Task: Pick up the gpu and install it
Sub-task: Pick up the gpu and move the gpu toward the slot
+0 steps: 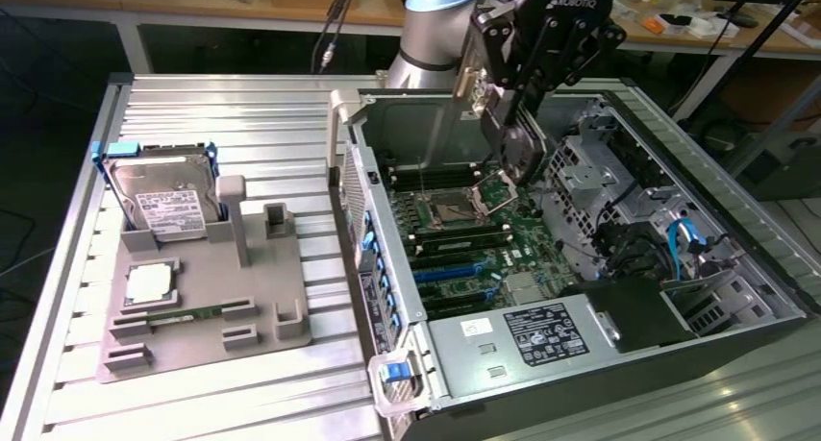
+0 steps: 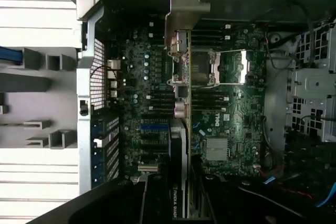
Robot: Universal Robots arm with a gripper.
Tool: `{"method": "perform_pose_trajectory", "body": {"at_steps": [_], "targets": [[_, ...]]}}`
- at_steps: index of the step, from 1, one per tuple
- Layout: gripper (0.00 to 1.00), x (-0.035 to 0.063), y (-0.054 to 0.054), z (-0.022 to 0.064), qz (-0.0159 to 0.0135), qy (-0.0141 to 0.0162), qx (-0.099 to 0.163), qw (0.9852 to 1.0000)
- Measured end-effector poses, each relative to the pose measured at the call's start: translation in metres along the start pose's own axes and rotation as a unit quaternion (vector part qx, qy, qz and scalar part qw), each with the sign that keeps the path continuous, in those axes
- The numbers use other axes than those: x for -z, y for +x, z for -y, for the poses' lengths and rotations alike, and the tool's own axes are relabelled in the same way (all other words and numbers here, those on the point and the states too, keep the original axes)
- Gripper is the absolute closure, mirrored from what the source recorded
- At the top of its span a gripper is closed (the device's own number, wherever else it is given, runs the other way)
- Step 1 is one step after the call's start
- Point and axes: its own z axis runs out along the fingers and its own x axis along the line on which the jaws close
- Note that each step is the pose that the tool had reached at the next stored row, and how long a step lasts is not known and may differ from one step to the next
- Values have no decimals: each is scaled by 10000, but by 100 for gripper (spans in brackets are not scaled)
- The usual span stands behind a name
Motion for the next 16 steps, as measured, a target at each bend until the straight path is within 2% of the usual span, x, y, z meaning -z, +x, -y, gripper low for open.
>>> {"method": "perform_pose_trajectory", "body": {"at_steps": [3, 9, 12, 16], "targets": [[73, 0, -26, 1, -1, -3, 163, 9999], [73, -1, -67, 2, -3, -18, 589, 9983], [73, -2, -76, 2, -4, -28, 804, 9968], [73, -1, -83, 2, -6, -37, 1132, 9936]]}}
